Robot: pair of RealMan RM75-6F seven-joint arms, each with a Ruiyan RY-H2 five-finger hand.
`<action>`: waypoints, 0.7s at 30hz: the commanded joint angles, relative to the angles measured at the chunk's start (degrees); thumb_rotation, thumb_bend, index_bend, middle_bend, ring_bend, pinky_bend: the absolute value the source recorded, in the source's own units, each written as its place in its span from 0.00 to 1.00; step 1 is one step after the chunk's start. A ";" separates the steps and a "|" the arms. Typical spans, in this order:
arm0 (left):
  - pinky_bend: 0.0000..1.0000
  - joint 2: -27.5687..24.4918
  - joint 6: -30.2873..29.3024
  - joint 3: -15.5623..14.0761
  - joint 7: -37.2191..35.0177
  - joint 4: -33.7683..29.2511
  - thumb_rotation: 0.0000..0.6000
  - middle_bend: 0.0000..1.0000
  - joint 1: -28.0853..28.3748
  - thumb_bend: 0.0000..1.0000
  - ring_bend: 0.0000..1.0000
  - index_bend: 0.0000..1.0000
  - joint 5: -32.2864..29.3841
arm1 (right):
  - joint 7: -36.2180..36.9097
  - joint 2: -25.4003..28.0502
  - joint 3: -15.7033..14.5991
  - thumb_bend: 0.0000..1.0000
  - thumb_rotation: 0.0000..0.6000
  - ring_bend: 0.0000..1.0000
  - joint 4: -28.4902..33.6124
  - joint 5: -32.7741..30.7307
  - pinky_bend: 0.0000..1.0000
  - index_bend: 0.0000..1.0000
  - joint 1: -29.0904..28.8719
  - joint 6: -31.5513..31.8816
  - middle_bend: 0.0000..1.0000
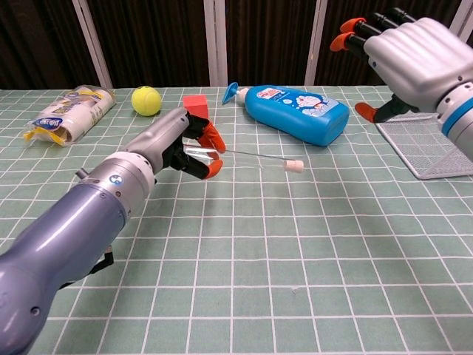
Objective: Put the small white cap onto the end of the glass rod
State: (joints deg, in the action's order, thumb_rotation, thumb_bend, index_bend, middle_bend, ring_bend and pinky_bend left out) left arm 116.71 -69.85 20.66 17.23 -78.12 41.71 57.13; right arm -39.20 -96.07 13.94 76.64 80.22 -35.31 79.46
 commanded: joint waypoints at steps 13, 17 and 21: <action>0.00 -2.28 2.95 -3.31 0.97 1.27 1.00 0.43 -0.83 0.63 0.05 0.49 2.07 | 0.61 2.48 0.49 0.39 1.00 0.03 2.34 -1.05 0.04 0.17 1.42 0.53 0.08; 0.00 -3.16 2.95 -3.57 2.17 1.44 1.00 0.40 -1.23 0.59 0.05 0.47 1.73 | 0.71 2.90 0.51 0.39 1.00 0.03 2.91 -1.49 0.04 0.17 1.82 0.58 0.08; 0.00 -4.75 3.39 -3.90 4.05 0.66 1.00 0.35 -1.78 0.50 0.04 0.45 0.71 | 0.63 3.31 0.35 0.39 1.00 0.03 3.68 -1.52 0.04 0.17 2.17 0.75 0.08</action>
State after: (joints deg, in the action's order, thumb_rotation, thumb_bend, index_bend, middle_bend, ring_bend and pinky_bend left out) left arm 112.41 -66.64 16.90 20.82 -77.13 40.15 58.21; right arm -38.55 -92.82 14.31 80.26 78.72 -33.20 80.18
